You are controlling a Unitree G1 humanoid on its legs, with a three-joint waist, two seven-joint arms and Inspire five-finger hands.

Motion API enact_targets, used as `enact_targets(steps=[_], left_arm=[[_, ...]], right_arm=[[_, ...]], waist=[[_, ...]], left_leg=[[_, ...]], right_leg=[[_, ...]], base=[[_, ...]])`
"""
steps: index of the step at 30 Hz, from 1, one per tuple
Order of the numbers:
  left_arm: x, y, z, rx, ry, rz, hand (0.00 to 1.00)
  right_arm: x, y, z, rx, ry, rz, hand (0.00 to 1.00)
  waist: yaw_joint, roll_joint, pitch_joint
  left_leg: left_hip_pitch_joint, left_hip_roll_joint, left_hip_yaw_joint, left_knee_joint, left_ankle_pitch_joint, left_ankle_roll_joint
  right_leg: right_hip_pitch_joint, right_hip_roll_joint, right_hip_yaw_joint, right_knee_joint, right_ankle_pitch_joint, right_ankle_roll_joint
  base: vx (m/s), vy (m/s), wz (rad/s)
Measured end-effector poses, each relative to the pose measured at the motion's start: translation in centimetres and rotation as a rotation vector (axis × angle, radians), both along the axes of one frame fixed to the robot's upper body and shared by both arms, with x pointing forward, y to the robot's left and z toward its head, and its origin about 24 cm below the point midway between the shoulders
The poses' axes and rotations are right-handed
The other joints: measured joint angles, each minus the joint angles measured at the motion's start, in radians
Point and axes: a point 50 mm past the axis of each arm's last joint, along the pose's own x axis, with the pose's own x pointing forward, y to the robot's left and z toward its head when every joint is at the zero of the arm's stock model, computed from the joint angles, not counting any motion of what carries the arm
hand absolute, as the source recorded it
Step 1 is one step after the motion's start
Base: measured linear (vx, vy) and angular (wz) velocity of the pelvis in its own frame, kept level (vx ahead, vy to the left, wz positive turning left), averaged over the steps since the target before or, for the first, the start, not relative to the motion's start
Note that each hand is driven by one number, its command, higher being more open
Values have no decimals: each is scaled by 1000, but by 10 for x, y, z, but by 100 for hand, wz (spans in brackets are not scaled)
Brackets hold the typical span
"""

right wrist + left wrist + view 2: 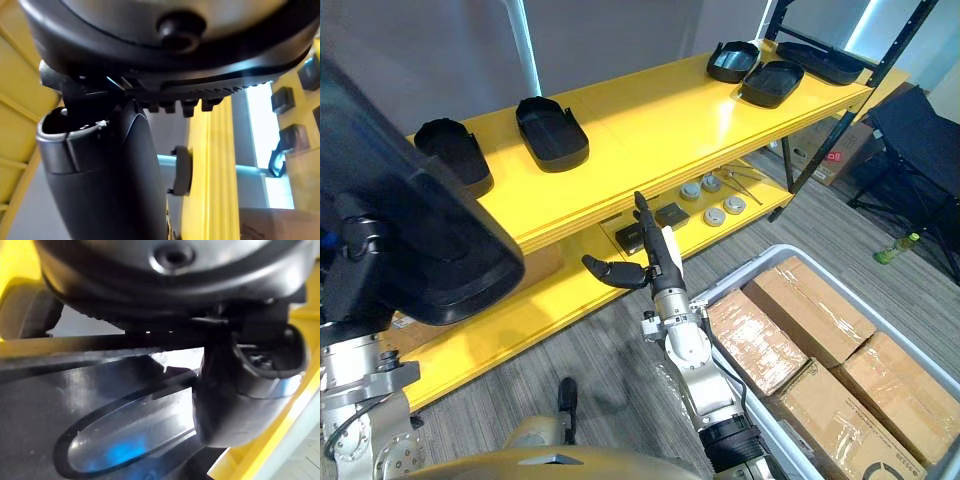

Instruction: Walk over and take three plastic housings, then place them on the shelf

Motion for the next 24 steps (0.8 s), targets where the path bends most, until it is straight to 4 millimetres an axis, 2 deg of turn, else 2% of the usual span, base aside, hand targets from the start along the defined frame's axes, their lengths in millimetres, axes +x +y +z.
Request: enact_targets(steps=[2, 4, 9, 14, 17, 19, 20, 21, 22, 23, 24], left_arm=[[6, -13, 0, 54, -10, -115, 0], [6, -16, -1, 73, -5, -148, 0], [8, -12, -9, 28, 38, -108, 0], [5, -12, -13, 1, 56, -83, 0], [5, -12, -12, 6, 54, -73, 0], [5, -11, -12, 32, 54, -55, 0], [5, -10, -12, 37, 53, -55, 0], [5, -10, -11, 47, 49, -58, 0], [4, -9, -10, 57, 41, -61, 0], [5, -8, -9, 61, 37, -61, 0], [5, -7, -9, 69, 36, -62, 0]], right_arm=[[-2, 0, 0, 7, -9, 1, 100], [-3, 1, -1, 10, -9, 8, 100], [-2, -3, 0, 7, -12, 0, 100], [-2, -1, 8, 101, -42, 37, 100], [1, 5, 19, 196, -97, 54, 100], [7, 13, 32, 252, -160, 66, 100], [8, 14, 35, 262, -179, 65, 100], [8, 16, 40, 289, -216, 45, 100], [7, 16, 42, 313, -243, 21, 100], [7, 16, 44, 319, -256, 14, 100], [7, 15, 45, 325, -267, 8, 100]], waist=[[-2, 3, 2], [0, 4, 2], [0, 7, 5], [10, 5, 38], [26, -2, 59], [40, -3, 64], [45, -5, 65], [57, -14, 71], [61, -21, 72], [62, -19, 72], [61, -14, 69]], left_leg=[[-10, -10, -6, 0, 5, 6], [-12, -8, -6, 2, 9, 7], [-10, -8, -16, 4, 22, 4], [-9, -9, 4, 30, -6, 4], [-67, -11, 22, 178, -86, 15], [-122, -12, 25, 339, -185, 22], [-129, -14, 27, 377, -210, 25], [-128, -24, 33, 439, -262, 31], [-122, -34, 41, 485, -307, 38], [-121, -34, 39, 503, -326, 48], [-116, -47, 29, 508, -339, 57]], right_leg=[[-4, 1, -6, 10, -12, 2], [-4, 4, -7, 13, -11, 0], [-7, 2, -5, 40, -25, -1], [-6, -17, -5, 64, -49, -5], [-4, -41, 1, 79, -56, 4], [10, -72, -4, 103, -69, 16], [19, -81, -7, 109, -74, 19], [47, -100, -12, 113, -84, 20], [74, -117, -22, 135, -91, -3], [60, -130, -8, 196, -82, -34], [19, -164, 19, 308, -44, -98]], base=[[-41, -14, 32], [-2, -43, 3], [-15, -51, 6], [-44, -22, -1], [-2, 20, -6], [38, 104, -2], [87, 154, 1], [117, 136, 5], [148, 127, 7], [149, 105, 23], [213, 258, 24]])
